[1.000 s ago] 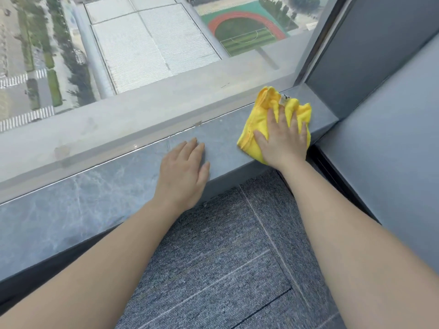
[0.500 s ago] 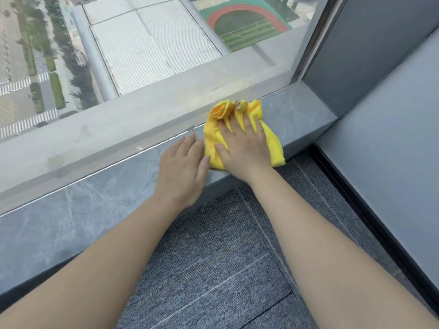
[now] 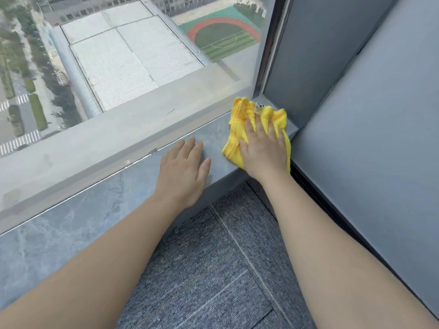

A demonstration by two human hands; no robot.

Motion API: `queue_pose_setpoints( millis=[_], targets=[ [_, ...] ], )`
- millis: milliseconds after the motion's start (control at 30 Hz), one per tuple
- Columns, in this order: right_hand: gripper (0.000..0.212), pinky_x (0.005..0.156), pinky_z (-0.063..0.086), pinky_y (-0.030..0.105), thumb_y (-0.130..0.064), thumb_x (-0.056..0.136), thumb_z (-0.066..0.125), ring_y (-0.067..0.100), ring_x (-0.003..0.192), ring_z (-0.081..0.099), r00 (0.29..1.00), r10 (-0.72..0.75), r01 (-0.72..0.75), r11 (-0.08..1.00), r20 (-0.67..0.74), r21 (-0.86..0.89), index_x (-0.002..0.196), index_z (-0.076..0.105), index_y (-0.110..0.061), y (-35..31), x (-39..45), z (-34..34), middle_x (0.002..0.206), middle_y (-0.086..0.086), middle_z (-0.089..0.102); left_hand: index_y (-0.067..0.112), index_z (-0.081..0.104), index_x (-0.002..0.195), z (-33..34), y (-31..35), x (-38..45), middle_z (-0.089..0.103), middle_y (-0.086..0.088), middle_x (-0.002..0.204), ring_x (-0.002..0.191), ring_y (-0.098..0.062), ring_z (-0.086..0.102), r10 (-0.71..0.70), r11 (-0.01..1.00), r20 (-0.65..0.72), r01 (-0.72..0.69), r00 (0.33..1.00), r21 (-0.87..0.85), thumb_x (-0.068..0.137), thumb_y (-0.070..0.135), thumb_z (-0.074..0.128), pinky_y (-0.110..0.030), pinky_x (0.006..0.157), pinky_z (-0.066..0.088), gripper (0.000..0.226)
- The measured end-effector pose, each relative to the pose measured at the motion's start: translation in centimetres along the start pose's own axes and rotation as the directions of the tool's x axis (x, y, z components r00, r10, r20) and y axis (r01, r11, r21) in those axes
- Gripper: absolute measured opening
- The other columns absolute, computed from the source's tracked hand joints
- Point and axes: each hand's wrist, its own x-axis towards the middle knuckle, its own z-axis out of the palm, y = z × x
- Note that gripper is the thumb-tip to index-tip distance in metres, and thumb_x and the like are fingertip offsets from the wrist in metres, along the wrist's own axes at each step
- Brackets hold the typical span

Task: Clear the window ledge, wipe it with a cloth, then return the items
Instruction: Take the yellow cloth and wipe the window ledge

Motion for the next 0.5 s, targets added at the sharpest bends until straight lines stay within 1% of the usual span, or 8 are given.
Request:
queue_pose_setpoints(
  millis=[100, 233, 333, 400, 500],
  targets=[
    [0.057, 0.119, -0.003, 0.044, -0.04, 0.098, 0.021, 0.027, 0.148, -0.002, 0.999, 0.048, -0.048, 0.999, -0.003, 0.011, 0.15, 0.005, -0.02, 0.4, 1.2, -0.4, 0.161, 0.002, -0.002, 0.011, 0.036, 0.137, 0.3, 0.6, 0.8, 0.032, -0.007, 0.151, 0.14, -0.027, 0.024, 0.015, 1.0, -0.007, -0.015, 1.0, 0.012, 0.066, 0.055, -0.003, -0.038, 0.115, 0.014, 0.091],
    [0.058, 0.119, -0.003, 0.043, -0.04, 0.098, 0.021, 0.029, 0.148, 0.0, 0.997, 0.07, -0.07, 0.997, 0.01, 0.028, 0.15, 0.004, -0.02, 0.8, 3.2, -0.8, 0.161, 0.003, -0.001, 0.008, 0.054, 0.121, 0.6, 0.5, 1.4, 0.053, -0.012, 0.137, 0.128, -0.032, 0.044, 0.025, 0.999, -0.08, -0.023, 0.996, 0.034, 0.076, 0.048, 0.007, -0.044, 0.108, 0.03, 0.076],
    [0.058, 0.119, 0.0, 0.043, -0.04, 0.098, 0.022, 0.027, 0.147, 0.004, 0.997, 0.074, -0.074, 0.997, 0.007, 0.027, 0.15, 0.008, -0.019, 0.5, 4.5, -1.1, 0.161, 0.002, 0.004, 0.008, 0.06, 0.113, 0.8, 0.1, 1.8, 0.06, -0.013, 0.128, 0.121, -0.035, 0.052, 0.038, 0.999, -0.088, -0.034, 0.995, 0.041, 0.082, 0.043, 0.014, -0.046, 0.103, 0.037, 0.066],
    [0.057, 0.118, 0.004, 0.045, -0.04, 0.097, 0.022, 0.026, 0.147, 0.005, 0.998, 0.067, -0.067, 0.998, -0.012, 0.015, 0.148, 0.014, -0.016, 0.2, 5.1, -1.3, 0.16, 0.003, 0.008, 0.008, 0.06, 0.115, 0.9, 0.0, 1.9, 0.06, -0.013, 0.128, 0.12, -0.035, 0.052, 0.049, 0.998, -0.075, -0.045, 0.996, 0.05, 0.082, 0.042, 0.015, -0.046, 0.103, 0.037, 0.065],
    [0.056, 0.116, 0.007, 0.047, -0.04, 0.097, 0.022, 0.027, 0.146, 0.005, 0.998, 0.054, -0.054, 0.998, -0.024, -0.013, 0.146, 0.02, -0.014, 0.1, 5.4, -1.4, 0.159, 0.004, 0.011, 0.011, 0.051, 0.126, 0.7, 0.0, 1.7, 0.051, -0.01, 0.139, 0.129, -0.032, 0.044, 0.038, 0.998, -0.033, -0.036, 0.999, 0.055, 0.079, 0.047, 0.01, -0.041, 0.11, 0.029, 0.072]
  ],
)
